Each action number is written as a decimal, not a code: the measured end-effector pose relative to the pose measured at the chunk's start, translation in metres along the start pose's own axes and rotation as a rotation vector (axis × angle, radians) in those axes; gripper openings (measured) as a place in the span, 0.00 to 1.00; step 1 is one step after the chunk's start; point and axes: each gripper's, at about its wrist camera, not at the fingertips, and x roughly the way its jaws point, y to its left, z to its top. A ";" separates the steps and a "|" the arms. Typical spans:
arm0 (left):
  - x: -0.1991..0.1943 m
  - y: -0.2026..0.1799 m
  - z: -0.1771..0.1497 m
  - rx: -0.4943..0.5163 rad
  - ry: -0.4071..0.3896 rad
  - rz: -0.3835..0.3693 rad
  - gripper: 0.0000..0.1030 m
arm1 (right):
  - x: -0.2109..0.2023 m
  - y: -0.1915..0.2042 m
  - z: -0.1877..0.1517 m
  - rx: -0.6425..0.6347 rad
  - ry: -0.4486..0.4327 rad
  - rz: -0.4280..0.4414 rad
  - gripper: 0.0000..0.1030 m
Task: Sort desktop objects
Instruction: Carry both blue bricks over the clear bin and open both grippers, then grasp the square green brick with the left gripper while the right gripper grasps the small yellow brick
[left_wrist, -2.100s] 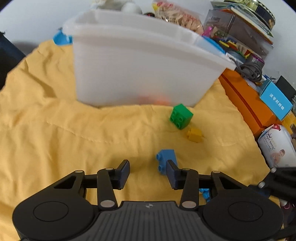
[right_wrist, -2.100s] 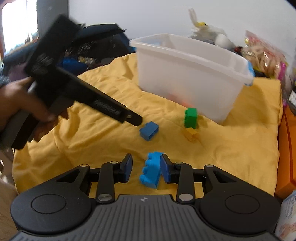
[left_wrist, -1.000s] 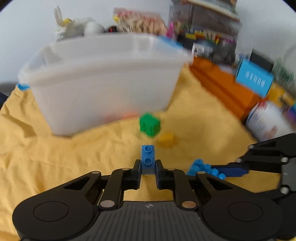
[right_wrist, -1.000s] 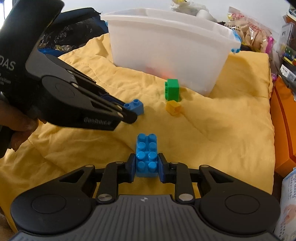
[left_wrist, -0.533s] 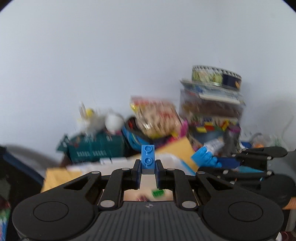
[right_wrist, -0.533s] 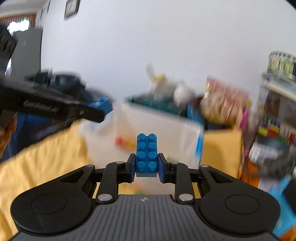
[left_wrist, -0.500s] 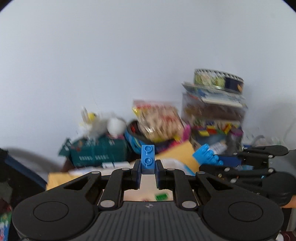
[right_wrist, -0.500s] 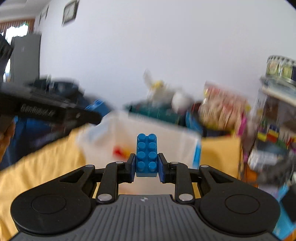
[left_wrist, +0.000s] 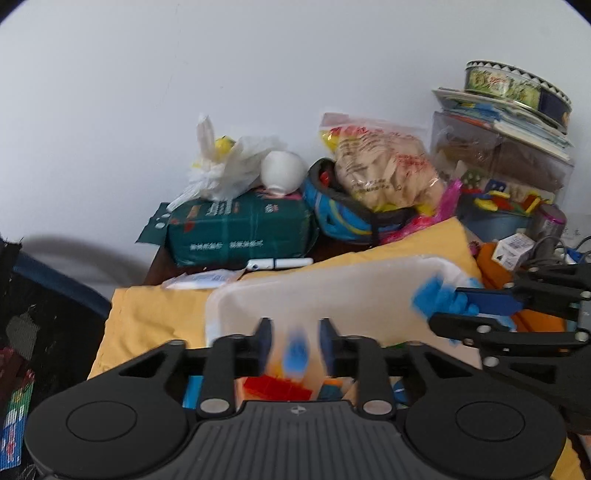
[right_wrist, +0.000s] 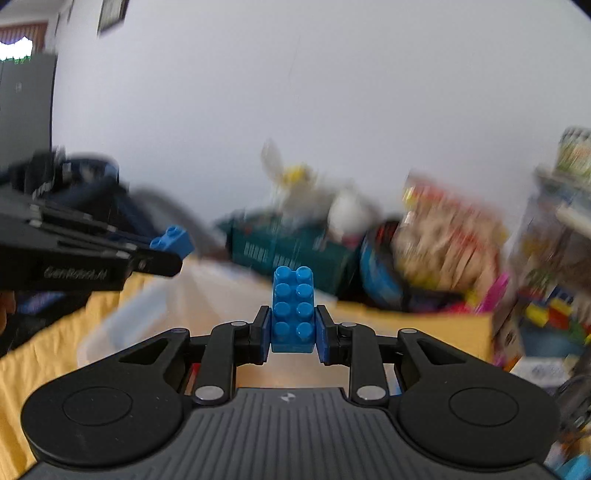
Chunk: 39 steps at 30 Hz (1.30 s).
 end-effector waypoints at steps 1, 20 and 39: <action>-0.003 0.001 -0.002 -0.011 -0.007 -0.007 0.36 | 0.004 0.002 -0.003 -0.014 0.024 0.002 0.27; -0.078 -0.048 -0.109 -0.044 -0.025 -0.053 0.58 | -0.071 -0.005 -0.081 0.041 -0.039 -0.008 0.48; -0.034 -0.076 -0.145 -0.091 0.164 -0.169 0.58 | -0.003 0.028 -0.161 -0.087 0.296 0.102 0.24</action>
